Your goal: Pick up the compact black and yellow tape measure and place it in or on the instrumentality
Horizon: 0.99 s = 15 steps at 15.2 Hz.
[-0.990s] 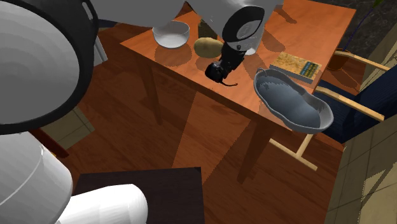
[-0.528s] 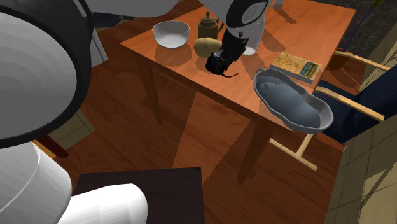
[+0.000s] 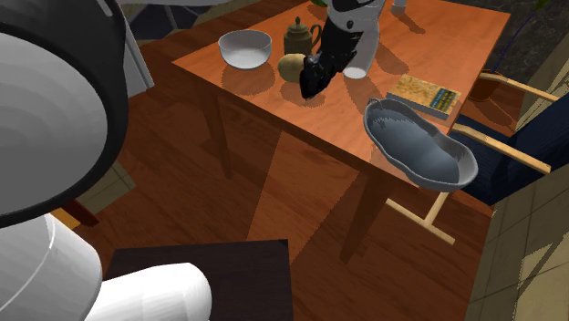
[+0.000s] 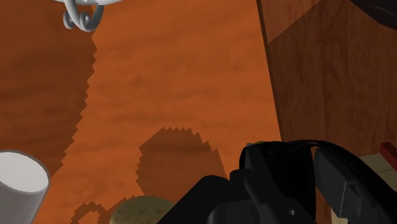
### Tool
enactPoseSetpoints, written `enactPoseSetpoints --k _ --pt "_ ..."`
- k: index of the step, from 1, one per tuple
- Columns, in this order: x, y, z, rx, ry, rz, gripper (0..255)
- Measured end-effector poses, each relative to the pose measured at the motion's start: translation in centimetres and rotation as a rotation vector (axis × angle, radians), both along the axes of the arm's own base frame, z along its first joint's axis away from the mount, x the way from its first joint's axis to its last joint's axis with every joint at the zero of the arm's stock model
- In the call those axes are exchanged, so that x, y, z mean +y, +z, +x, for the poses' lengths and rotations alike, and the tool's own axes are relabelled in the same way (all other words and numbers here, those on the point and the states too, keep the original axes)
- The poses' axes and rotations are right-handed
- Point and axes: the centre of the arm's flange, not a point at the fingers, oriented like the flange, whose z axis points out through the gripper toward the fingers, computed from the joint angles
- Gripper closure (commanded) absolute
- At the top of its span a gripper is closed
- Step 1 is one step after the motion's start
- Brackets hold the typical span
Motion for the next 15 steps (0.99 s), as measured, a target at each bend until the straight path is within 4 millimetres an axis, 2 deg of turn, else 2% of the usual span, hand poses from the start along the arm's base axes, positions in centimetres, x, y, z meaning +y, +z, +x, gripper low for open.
enactPoseSetpoints --k 10,12,15 --pt "0.0 5.1 -0.1 0.0 0.0 0.0 255" --pt "-1.3 5.3 -0.8 0.001 -0.001 0.0 255" --pt "-4.6 5.2 -2.7 0.001 -0.003 0.0 255"
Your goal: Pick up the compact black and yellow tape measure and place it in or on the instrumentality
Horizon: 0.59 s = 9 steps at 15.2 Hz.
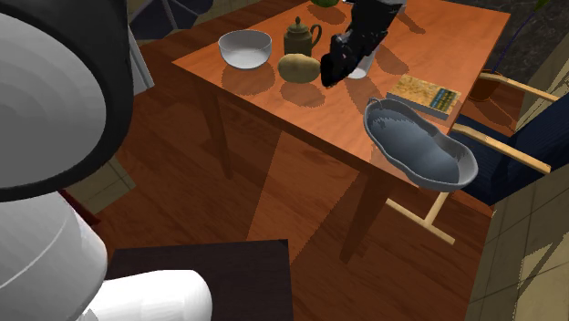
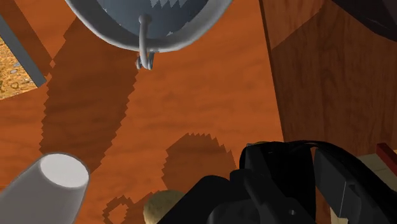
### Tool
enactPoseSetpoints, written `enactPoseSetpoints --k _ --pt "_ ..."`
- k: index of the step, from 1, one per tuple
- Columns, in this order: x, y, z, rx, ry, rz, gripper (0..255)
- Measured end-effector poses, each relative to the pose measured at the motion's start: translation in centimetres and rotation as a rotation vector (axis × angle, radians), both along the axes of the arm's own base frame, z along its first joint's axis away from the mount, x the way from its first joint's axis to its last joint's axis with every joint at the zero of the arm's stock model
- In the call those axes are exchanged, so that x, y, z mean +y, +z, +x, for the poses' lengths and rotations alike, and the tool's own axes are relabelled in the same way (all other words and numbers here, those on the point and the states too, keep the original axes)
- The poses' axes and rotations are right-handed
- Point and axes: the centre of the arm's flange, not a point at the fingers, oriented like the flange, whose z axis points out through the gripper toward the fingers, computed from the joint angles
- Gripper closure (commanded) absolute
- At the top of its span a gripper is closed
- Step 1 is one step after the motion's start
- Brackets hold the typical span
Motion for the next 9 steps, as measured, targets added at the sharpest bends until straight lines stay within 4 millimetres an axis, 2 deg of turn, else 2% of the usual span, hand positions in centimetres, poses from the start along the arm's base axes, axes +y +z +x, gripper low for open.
enactPoseSetpoints --k 9 --pt "-10.4 0.1 -5.6 0.0 0.001 -0.001 255"
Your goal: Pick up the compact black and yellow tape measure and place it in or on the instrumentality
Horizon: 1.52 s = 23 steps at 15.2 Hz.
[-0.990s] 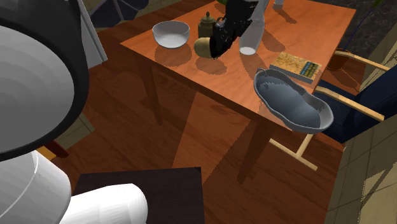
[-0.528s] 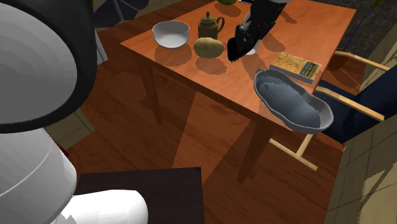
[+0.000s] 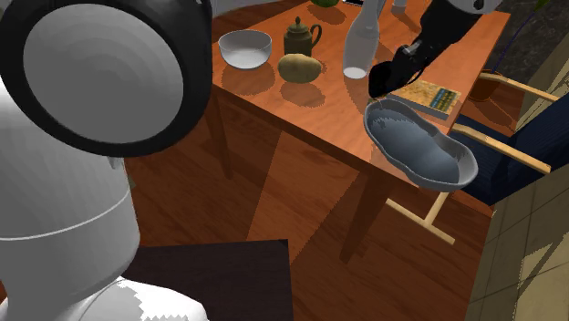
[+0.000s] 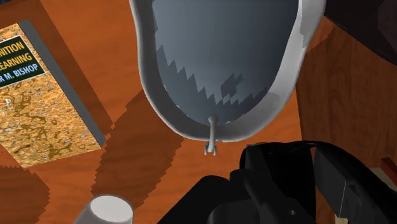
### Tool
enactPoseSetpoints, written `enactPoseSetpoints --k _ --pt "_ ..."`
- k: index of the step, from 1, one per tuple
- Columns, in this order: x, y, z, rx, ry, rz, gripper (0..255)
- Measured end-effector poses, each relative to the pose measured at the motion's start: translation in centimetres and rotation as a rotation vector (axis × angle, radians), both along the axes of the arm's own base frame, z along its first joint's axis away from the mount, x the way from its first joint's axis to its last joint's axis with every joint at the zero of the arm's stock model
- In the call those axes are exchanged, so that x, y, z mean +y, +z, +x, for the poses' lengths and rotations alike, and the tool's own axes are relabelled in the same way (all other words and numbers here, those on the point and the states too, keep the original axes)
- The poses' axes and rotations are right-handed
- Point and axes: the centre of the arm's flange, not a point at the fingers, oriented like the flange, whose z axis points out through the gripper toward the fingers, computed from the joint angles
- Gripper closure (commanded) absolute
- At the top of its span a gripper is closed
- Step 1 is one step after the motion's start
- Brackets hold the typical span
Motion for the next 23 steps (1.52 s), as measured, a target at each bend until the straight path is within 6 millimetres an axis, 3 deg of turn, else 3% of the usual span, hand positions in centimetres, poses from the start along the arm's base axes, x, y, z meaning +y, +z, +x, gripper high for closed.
enactPoseSetpoints --k 3,6,17,23 --pt "-3.3 0.1 -1.8 0.0 0.0 -0.001 255" --pt "-5.2 -0.7 -3.0 0.0 0.001 0.001 255" --pt "-5.5 -6.6 -3.0 0.0 0.002 0.002 255" --pt "-5.5 -6.9 -3.1 -0.001 0.002 0.001 255"
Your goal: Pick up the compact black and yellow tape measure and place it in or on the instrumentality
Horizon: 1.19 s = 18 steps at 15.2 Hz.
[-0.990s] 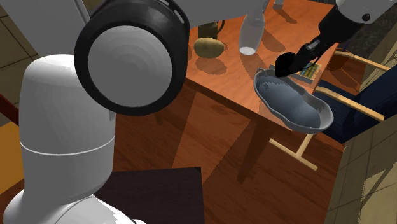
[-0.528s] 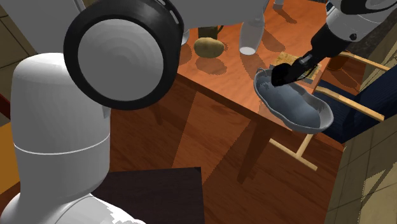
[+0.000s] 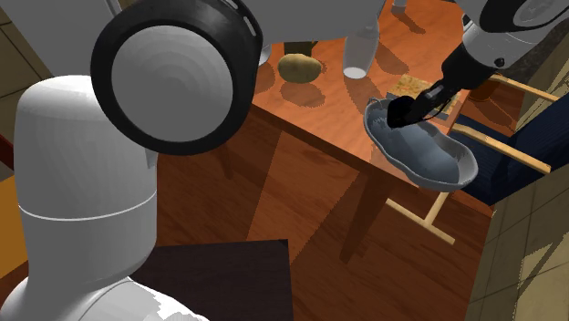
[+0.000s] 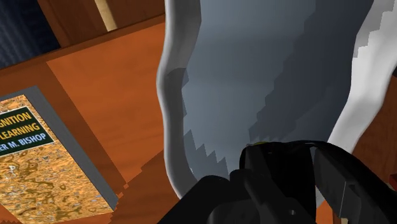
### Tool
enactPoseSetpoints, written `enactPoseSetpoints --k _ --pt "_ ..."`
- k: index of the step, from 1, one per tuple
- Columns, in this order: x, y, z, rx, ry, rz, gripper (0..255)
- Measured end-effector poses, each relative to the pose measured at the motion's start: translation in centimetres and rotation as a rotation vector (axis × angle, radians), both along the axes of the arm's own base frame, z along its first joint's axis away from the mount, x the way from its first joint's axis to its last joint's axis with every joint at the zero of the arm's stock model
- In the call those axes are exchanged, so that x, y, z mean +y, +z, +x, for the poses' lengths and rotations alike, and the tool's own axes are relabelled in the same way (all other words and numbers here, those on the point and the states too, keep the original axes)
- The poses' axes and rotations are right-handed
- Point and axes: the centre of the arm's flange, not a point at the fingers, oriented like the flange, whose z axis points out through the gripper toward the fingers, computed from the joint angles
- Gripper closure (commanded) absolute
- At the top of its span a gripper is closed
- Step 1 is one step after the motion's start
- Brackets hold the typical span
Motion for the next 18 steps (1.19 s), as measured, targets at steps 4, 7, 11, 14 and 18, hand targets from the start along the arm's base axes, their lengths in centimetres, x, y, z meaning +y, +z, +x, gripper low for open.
enactPoseSetpoints --k 4,7,11,14,18 --pt "0.0 0.0 0.0 0.0 0.0 0.0 0" --pt "0.0 0.0 0.0 0.0 0.0 0.0 0" --pt "-0.8 3.5 -0.8 -0.001 -0.001 -0.001 0" --pt "-1.0 4.6 -1.1 -0.001 0.0 -0.001 0" --pt "-1.0 4.8 -1.1 0.0 0.0 0.0 0"
